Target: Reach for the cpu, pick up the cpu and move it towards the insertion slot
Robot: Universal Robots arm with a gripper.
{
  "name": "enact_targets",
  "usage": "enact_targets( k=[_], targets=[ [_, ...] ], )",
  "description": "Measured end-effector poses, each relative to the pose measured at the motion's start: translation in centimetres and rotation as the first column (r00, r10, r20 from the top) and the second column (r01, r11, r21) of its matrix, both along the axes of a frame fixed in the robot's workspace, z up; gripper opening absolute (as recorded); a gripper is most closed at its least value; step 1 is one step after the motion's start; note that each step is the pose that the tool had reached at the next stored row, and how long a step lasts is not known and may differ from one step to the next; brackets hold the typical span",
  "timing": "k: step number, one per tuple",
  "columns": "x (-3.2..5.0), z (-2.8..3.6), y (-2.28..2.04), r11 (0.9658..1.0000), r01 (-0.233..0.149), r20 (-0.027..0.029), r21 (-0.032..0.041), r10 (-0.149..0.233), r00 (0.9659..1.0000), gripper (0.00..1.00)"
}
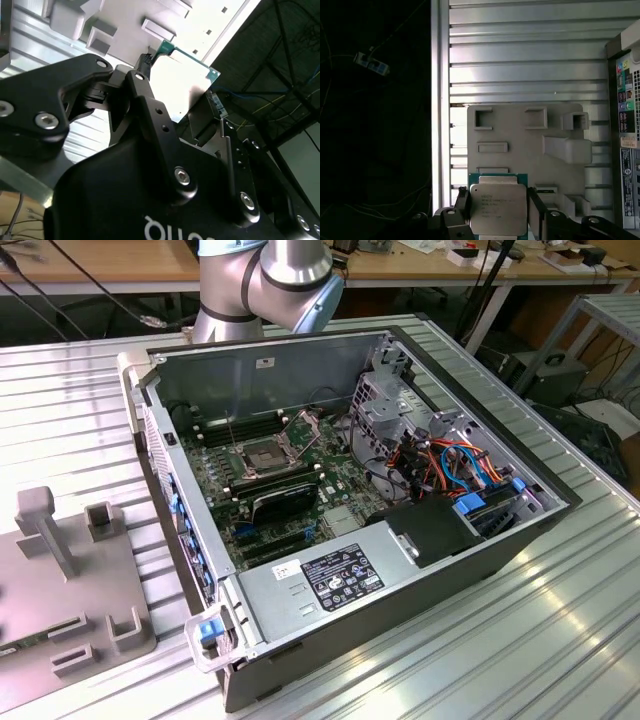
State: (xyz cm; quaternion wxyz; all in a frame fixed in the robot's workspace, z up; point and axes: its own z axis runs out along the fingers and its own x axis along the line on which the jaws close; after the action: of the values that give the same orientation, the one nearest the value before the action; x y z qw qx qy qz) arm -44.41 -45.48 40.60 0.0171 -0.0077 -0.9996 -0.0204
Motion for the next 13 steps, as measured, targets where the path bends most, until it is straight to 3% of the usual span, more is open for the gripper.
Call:
enact_targets(
  k=[1,9,13],
  targets=[
    [0.01,0.26,0.01,1.0,0.0,0.0001,-0.0002,0.0,1.0,0.55],
    [0.03,0.33,0.02,1.0,0.0,-0.0001,-0.0003,0.0,1.0,0.55],
    [0.61,0.33,0.01,1.0,0.0,0.0,-0.0003,0.0,1.0,0.55]
  ],
)
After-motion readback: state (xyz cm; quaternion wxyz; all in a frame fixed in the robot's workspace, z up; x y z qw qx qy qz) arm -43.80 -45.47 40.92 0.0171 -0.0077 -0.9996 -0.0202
